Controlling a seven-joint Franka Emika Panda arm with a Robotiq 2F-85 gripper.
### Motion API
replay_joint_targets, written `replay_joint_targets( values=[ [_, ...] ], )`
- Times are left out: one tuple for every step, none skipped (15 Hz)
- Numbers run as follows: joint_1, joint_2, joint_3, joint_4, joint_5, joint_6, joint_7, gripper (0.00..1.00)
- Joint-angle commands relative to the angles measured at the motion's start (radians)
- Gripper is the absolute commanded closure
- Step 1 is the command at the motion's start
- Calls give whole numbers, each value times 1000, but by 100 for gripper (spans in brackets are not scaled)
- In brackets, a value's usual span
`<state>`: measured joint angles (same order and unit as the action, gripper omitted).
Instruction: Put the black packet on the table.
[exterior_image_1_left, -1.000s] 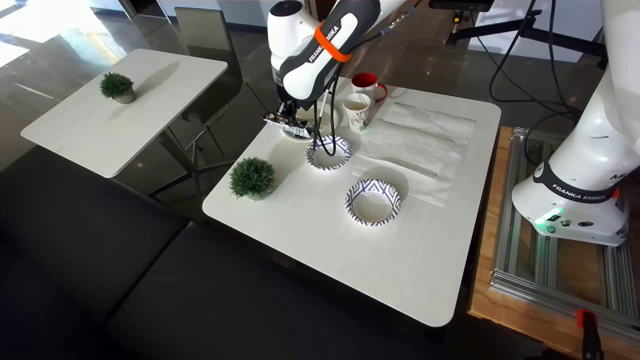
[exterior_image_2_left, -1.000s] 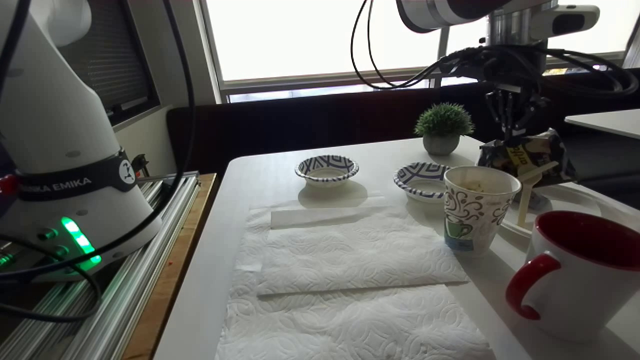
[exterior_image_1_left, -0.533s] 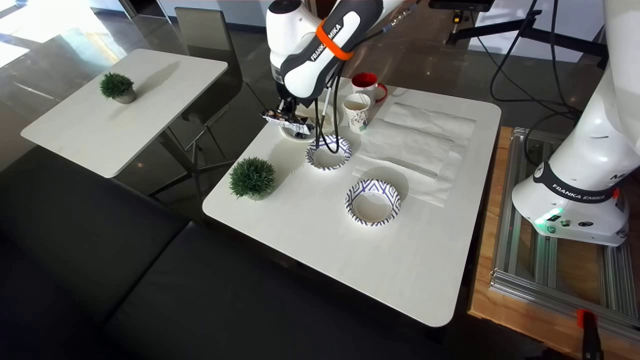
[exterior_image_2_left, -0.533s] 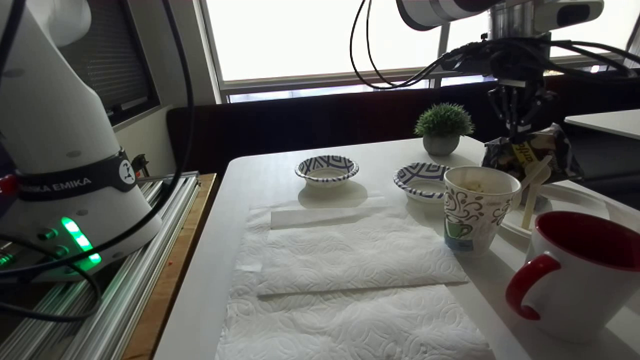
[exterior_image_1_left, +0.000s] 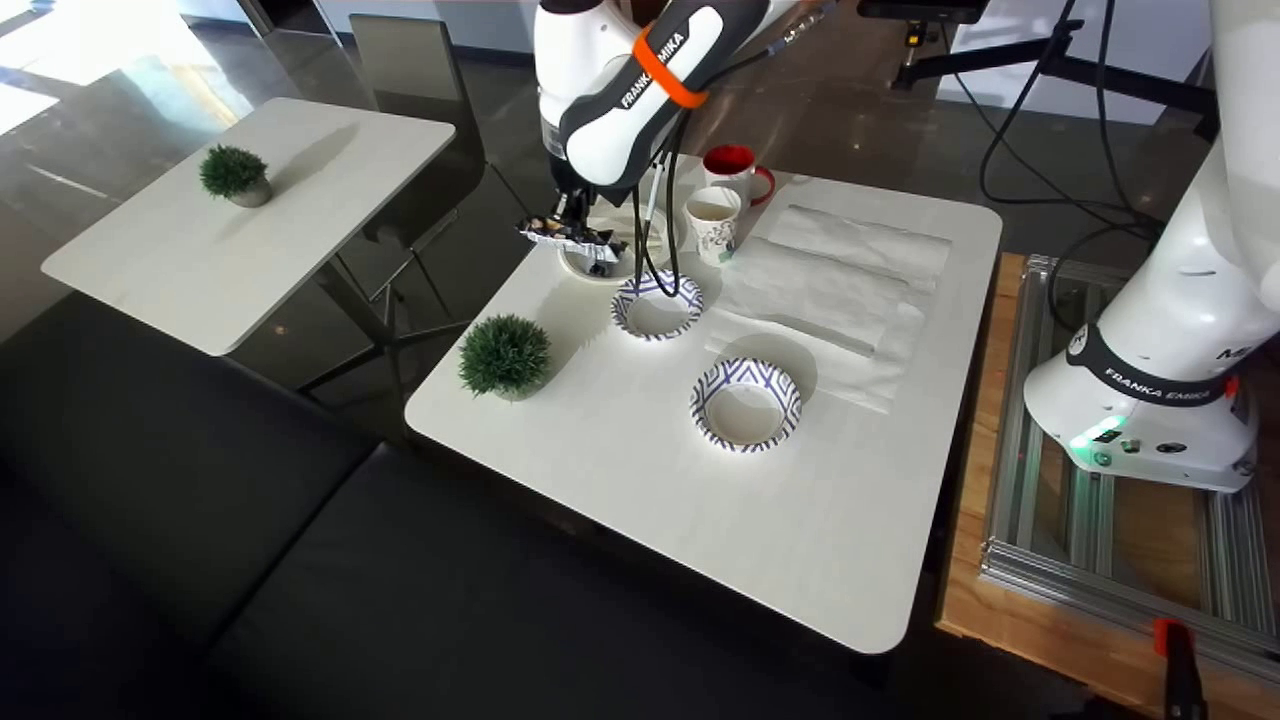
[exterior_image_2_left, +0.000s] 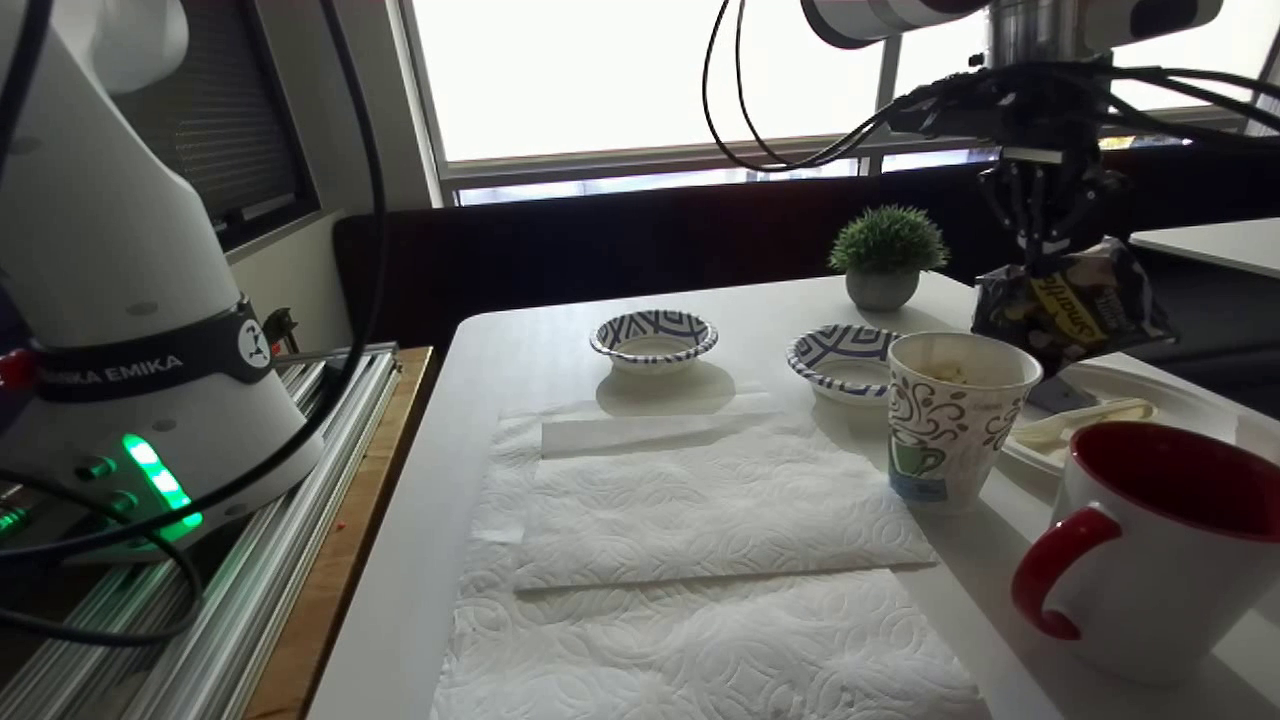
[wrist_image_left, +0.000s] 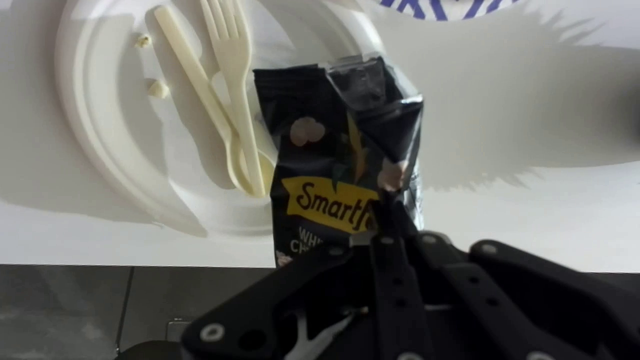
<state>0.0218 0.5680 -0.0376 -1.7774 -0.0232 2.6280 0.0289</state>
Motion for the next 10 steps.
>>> replay_joint_targets(
  values=[
    [-60,-34,81,-24,62,-22,-90,100],
    [-76,-45,106,-34,85,-30,-115,100],
    [-86,-60,129,-47,107,-48,-135,100],
    [-88,-71,140,-56,121,-61,-142,100],
    [-82,-86,142,-71,123,-65,-140,100],
    [-66,-105,132,-90,112,-75,-123,100],
    [-46,-125,116,-116,90,-67,-100,100],
    [-27,-153,100,-150,68,-65,-76,100],
    [-12,-175,87,-180,49,-55,-60,100],
    [6,-204,71,-221,25,-48,-39,100]
  ],
)
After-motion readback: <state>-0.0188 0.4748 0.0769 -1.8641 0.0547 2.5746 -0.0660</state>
